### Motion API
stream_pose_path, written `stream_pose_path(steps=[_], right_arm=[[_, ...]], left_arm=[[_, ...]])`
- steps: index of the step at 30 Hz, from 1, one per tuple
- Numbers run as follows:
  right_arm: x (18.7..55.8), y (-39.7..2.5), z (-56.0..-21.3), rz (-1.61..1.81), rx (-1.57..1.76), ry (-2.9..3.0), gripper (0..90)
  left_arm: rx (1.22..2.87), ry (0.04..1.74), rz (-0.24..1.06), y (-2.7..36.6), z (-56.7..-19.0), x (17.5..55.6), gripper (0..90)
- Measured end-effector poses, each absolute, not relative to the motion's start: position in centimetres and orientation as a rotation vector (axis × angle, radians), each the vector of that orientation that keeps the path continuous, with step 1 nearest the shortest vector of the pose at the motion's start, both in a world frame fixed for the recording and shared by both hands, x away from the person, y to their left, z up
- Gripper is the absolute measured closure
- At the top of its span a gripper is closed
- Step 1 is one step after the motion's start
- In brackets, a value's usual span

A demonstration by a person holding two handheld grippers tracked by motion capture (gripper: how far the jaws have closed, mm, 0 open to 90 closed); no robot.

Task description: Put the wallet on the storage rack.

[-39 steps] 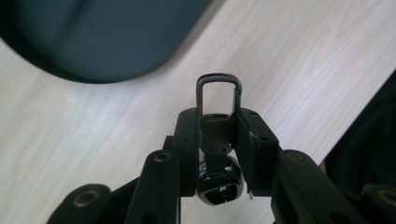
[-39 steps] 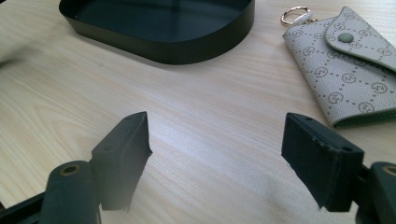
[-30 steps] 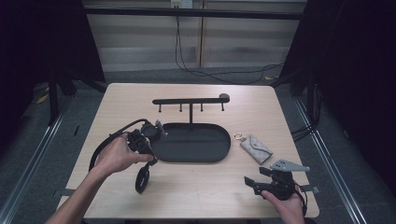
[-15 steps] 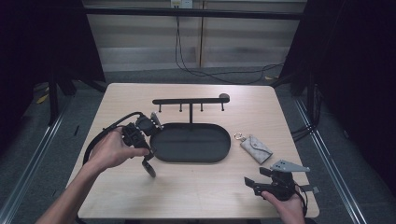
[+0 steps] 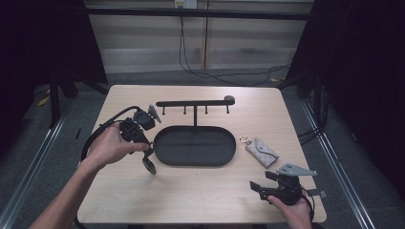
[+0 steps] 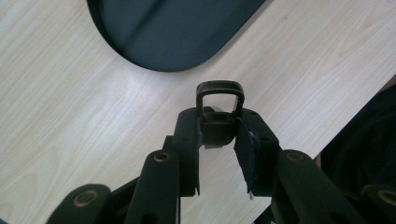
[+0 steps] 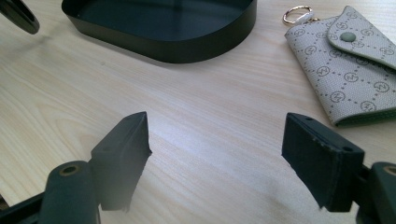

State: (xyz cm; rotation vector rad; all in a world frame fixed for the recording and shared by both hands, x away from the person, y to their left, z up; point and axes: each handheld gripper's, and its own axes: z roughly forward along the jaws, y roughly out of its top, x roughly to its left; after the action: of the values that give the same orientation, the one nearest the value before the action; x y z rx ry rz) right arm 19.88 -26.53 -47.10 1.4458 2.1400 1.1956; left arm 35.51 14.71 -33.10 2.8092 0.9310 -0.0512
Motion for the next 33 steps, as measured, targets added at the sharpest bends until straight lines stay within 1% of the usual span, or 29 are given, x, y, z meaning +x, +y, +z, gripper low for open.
stream_pose_path(steps=[14,19,20,26,33], right_arm=[[19.8,-26.6,-47.1,1.198,1.446,2.139,23.1],[19.8,-26.6,-47.1,1.199,1.442,2.135,22.9],[19.8,-26.6,-47.1,1.199,1.442,2.133,22.3],[19.7,-26.5,-47.0,1.203,1.43,2.14,19.3],[19.6,-26.6,-46.9,1.225,1.413,2.137,14.4]], left_arm=[[2.8,1.0,-0.05,15.2,-32.2,37.1,70.7],[2.79,0.99,-0.046,15.1,-31.7,37.6,70.7],[2.811,0.967,-0.061,15.0,-31.6,37.7,70.7],[2.799,0.98,-0.065,14.2,-31.0,38.2,70.7],[2.81,0.985,-0.044,13.4,-30.5,38.4,70.7]])
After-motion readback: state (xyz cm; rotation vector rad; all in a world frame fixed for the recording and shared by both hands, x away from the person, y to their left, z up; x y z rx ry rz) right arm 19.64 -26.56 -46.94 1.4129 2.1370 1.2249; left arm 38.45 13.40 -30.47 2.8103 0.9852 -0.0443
